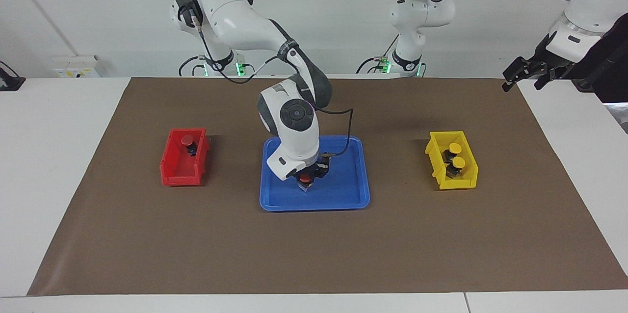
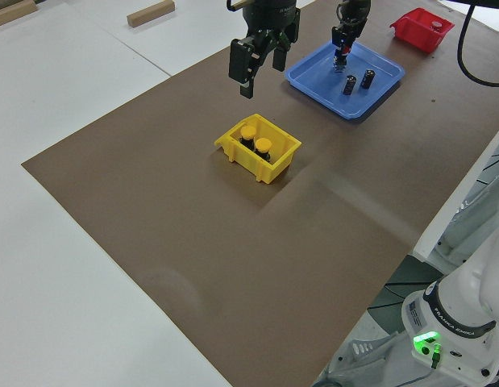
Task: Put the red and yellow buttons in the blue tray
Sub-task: 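Place the red button in the blue tray with the right gripper, then grasp the second red button while the left gripper grasps a yellow button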
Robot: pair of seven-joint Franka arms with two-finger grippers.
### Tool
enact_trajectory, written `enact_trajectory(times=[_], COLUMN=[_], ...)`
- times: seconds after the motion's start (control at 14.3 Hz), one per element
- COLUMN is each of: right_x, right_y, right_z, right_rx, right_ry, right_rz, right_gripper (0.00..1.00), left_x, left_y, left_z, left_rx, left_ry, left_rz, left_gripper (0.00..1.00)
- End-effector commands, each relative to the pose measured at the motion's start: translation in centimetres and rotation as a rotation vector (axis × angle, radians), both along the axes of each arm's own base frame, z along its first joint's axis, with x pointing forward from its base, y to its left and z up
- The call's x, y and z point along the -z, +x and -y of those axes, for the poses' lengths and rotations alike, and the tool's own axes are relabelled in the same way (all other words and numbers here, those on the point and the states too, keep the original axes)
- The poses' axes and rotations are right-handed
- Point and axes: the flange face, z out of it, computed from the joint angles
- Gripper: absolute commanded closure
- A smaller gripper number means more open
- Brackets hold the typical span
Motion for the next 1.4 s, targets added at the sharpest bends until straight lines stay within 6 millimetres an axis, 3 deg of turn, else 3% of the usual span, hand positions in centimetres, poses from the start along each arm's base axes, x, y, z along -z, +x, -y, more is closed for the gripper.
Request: enact_trajectory(times=[0.0, 0.07, 0.21, 0.28, 0.35, 0.49, 0.7, 0.84, 0.91, 1.12, 1.33], right_x=[-1.5, -2.2, -6.2, -8.0, -10.0, -13.3, -13.0, -10.5, -9.1, -6.4, -4.9], right_y=[-0.4, -0.4, 0.2, 0.4, 0.2, -1.5, -5.6, -7.5, -8.4, -10.4, -11.8], right_z=[0.5, 0.5, 1.9, 3.3, 5.1, 12.1, 22.8, 29.5, 31.7, 36.0, 36.1], right_rx=[0.016, 0.014, 0.019, -0.005, -0.064, -0.144, -0.24, -0.257, -0.303, -0.342, -0.358], right_ry=[-0.012, -0.011, 0.004, 0.005, 0.01, -0.004, 0.002, 0.014, 0.022, 0.029, 0.028], right_rz=[-0.009, -0.006, 0.024, 0.03, 0.037, 0.012, -0.033, -0.085, -0.067, -0.035, -0.036], right_gripper=[0.11, 0.0, 0.0, 0.0, 0.0, 0.0, 0.02, 0.04, 0.07, 0.11, 0.17], left_x=[-0.1, 0.0, 0.4, 1.8, 3.6, 8.4, 13.5, 17.9, 19.4, 20.7, 21.3], left_y=[-1.1, -1.2, -1.0, -1.4, -1.8, -1.8, 0.5, 2.2, 2.6, 2.6, 1.9], left_z=[0.2, 0.3, 0.6, 1.5, 3.3, 5.5, 7.2, 8.1, 9.2, 9.6, 10.2], left_rx=[-0.011, -0.015, -0.111, -0.138, -0.119, -0.104, -0.068, -0.05, -0.034, -0.018, 0.012], left_ry=[0.008, 0.008, 0.015, 0.015, 0.009, 0.007, 0.019, 0.031, 0.035, 0.038, 0.036], left_rz=[-0.004, -0.007, 0.0, 0.021, 0.062, 0.093, 0.081, 0.063, 0.062, 0.041, 0.035], left_gripper=[0.0, 0.0, 0.0, 0.04, 0.05, 0.05, 0.05, 0.07, 0.08, 0.15, 0.16])
